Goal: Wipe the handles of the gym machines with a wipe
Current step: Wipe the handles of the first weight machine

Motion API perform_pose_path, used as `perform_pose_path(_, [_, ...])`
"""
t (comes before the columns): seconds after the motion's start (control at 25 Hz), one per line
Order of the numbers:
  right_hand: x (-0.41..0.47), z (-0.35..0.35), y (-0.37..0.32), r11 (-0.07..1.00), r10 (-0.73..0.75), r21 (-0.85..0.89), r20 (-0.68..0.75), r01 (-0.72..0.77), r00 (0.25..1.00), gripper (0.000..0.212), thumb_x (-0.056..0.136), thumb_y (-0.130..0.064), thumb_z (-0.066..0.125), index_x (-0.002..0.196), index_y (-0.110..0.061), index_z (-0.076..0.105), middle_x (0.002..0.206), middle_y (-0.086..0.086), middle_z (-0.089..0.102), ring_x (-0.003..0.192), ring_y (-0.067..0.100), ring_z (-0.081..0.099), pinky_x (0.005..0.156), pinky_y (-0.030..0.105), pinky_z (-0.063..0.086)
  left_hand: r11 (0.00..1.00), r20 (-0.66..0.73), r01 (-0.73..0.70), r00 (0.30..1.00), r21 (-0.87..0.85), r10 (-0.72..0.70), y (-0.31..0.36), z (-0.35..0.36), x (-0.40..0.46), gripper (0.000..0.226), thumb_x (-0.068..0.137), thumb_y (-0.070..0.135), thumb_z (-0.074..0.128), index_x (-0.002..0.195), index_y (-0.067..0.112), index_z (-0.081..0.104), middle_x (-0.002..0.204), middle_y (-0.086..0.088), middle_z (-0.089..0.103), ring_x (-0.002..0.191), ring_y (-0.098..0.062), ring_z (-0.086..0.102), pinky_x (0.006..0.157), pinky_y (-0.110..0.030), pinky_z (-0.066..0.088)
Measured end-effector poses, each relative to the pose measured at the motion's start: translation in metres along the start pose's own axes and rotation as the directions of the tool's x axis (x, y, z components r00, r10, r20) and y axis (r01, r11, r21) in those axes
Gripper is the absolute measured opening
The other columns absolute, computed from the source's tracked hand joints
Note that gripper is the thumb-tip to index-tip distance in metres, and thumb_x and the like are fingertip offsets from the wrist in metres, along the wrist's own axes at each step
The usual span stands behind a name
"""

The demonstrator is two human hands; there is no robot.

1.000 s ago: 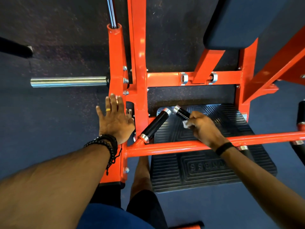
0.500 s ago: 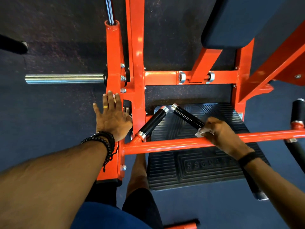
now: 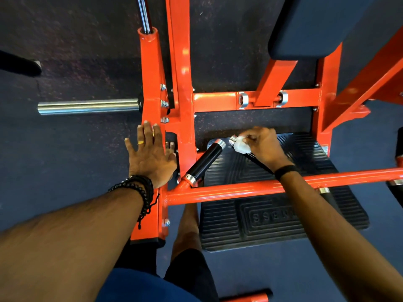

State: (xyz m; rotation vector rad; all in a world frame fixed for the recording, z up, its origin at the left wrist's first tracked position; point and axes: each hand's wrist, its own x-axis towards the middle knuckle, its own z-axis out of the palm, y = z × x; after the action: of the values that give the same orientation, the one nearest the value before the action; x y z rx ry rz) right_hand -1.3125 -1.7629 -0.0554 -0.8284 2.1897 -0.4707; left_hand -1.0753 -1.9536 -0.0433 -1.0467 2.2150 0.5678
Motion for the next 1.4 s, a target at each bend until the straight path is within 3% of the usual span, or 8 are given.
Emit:
perform_pose_path(0.28, [-0.063,-0.059,0.063,0.961,0.243,-0.154,0.074,-0.230,0.967,0.026,0.079,0.012,0.069,0.078,-0.012,0.078,0.079,0.016,0.075,0.064,-0.011,0.062,0.062,0.000,0.039,1.000,-0.024,0.001,1.000,0.005,-0.001,0.001,0.000,0.000,0.081,0.096,0.045,0.042,0.158,0.009,0.002,0.166,-0.013,-0.005,0.154,-0.031,-0.005,0.120,-0.063,0.004])
perform_pose_path(0.4, [-0.020,-0.029,0.043,0.975,0.206,-0.116,0.127,-0.192,0.970,0.023,0.080,0.016,0.062,0.085,0.000,0.078,0.085,0.016,0.075,0.074,0.007,0.067,0.065,-0.002,0.041,1.000,-0.017,-0.001,1.000,0.002,0.002,0.001,0.000,-0.001,0.081,0.096,0.045,0.042,0.158,0.009,0.002,0.166,-0.013,-0.006,0.154,-0.031,-0.006,0.120,-0.063,0.004])
perform_pose_path(0.56, [0.031,0.007,0.017,0.969,0.234,0.031,0.190,-0.244,0.953,0.017,0.085,0.003,0.063,0.089,-0.004,0.078,0.089,0.011,0.076,0.084,0.018,0.070,0.085,0.025,0.054,1.000,-0.009,-0.001,1.000,0.006,0.001,0.001,-0.001,0.000,0.084,0.095,0.045,0.043,0.158,0.010,0.001,0.166,-0.013,-0.007,0.153,-0.030,-0.007,0.120,-0.062,0.003])
perform_pose_path(0.72, [0.001,-0.020,0.033,0.937,0.308,0.089,0.249,-0.338,0.918,0.022,0.090,-0.004,0.060,0.079,-0.014,0.077,0.074,-0.001,0.072,0.069,0.007,0.064,0.069,0.024,0.050,1.000,-0.012,0.000,1.000,0.011,0.000,0.000,0.000,0.000,0.084,0.095,0.046,0.043,0.158,0.010,0.000,0.166,-0.013,-0.007,0.154,-0.030,-0.006,0.120,-0.063,0.002])
perform_pose_path(0.84, [-0.026,-0.054,0.046,0.820,0.413,0.214,0.420,-0.531,0.808,0.021,0.095,-0.005,0.058,0.082,-0.008,0.073,0.074,0.007,0.071,0.063,0.008,0.065,0.063,0.025,0.053,1.000,-0.016,0.002,1.000,0.015,-0.002,0.000,0.001,0.001,0.084,0.095,0.047,0.042,0.158,0.010,0.000,0.166,-0.012,-0.007,0.154,-0.031,-0.006,0.120,-0.063,0.002])
perform_pose_path(1.04, [0.002,-0.031,0.025,0.945,0.306,0.015,0.315,-0.327,0.898,0.027,0.087,0.009,0.057,0.101,-0.005,0.075,0.098,0.012,0.073,0.087,0.017,0.064,0.080,0.026,0.051,1.000,-0.017,0.000,1.000,0.020,0.000,0.000,0.000,0.000,0.084,0.095,0.046,0.043,0.158,0.010,-0.001,0.166,-0.012,-0.007,0.154,-0.030,-0.007,0.120,-0.063,0.003])
perform_pose_path(1.2, [0.034,0.008,0.008,0.933,0.316,0.095,0.241,-0.346,0.918,0.020,0.087,0.006,0.056,0.096,-0.001,0.073,0.089,0.007,0.069,0.076,0.011,0.061,0.059,0.002,0.043,1.000,-0.009,0.003,1.000,0.019,-0.003,0.001,0.000,0.000,0.084,0.096,0.046,0.043,0.158,0.010,0.000,0.166,-0.012,-0.007,0.154,-0.030,-0.007,0.120,-0.062,0.002])
perform_pose_path(1.4, [0.002,-0.025,0.047,0.868,0.402,0.112,0.413,-0.484,0.817,0.028,0.084,0.010,0.055,0.074,-0.010,0.072,0.072,0.007,0.069,0.065,0.015,0.058,0.064,0.026,0.046,1.000,-0.017,0.002,1.000,0.001,-0.002,0.000,0.000,0.000,0.083,0.095,0.043,0.043,0.158,0.010,0.000,0.166,-0.012,-0.007,0.153,-0.030,-0.007,0.120,-0.063,0.002])
